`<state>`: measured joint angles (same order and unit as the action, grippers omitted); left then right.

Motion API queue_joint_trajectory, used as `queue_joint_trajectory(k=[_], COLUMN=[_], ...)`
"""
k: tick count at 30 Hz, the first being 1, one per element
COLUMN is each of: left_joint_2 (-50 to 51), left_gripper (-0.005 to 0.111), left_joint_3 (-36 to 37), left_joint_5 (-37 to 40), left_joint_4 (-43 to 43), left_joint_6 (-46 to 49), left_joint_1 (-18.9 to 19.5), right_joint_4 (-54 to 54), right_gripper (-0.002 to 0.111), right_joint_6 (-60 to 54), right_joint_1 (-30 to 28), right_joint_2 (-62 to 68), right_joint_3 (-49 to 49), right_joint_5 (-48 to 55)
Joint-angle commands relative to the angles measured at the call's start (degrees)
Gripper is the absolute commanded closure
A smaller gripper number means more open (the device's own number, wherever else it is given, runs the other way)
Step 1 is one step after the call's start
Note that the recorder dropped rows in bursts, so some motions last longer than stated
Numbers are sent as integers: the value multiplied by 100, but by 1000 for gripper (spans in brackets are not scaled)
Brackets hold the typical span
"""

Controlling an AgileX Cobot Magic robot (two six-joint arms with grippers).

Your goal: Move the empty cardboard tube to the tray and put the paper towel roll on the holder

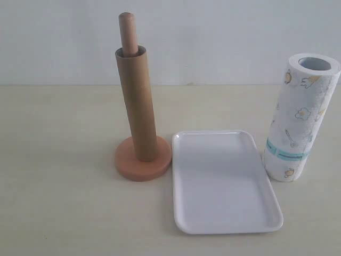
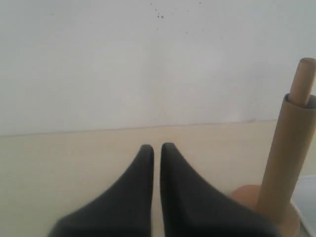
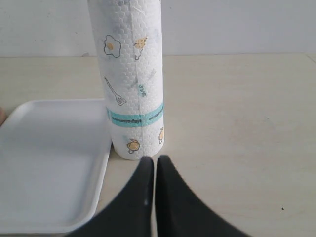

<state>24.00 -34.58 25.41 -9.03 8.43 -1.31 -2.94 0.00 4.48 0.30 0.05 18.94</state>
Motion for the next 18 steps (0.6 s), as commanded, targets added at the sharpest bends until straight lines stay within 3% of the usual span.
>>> queue_joint_trajectory(k=[1,6,9,12,15,17,18], left_joint_2=[40,653,1130,1548,1985,2208,2334], left_gripper=[102,103,103,103,103,103,103], left_joint_3=[-53,-18,313,832,1011,1023,1023], left_joint_5=[-608,-781,-929,-1770,-1194,-877,-492], left_joint_4=[-120,-898,-1874,-4362,-6441,-7637,-8562], left_joint_6=[18,29,850,3521,6285,7526,8739], left_joint_1=[17,6,6,6,-114,-271,-359], right_joint_4=[-1,-1,-1,-1,-1,-1,-1], right_gripper=[107,107,107,107,107,107,107], right_joint_6=[0,0,0,0,0,0,0], right_joint_1=[5,5,5,5,5,5,5], right_joint_2=[-30,-30,-30,-30,-30,-30,-30], right_joint_3=[-5,-5,-5,-5,-5,-5,-5], right_joint_5=[-46,-46,-46,-46,-46,-46,-46])
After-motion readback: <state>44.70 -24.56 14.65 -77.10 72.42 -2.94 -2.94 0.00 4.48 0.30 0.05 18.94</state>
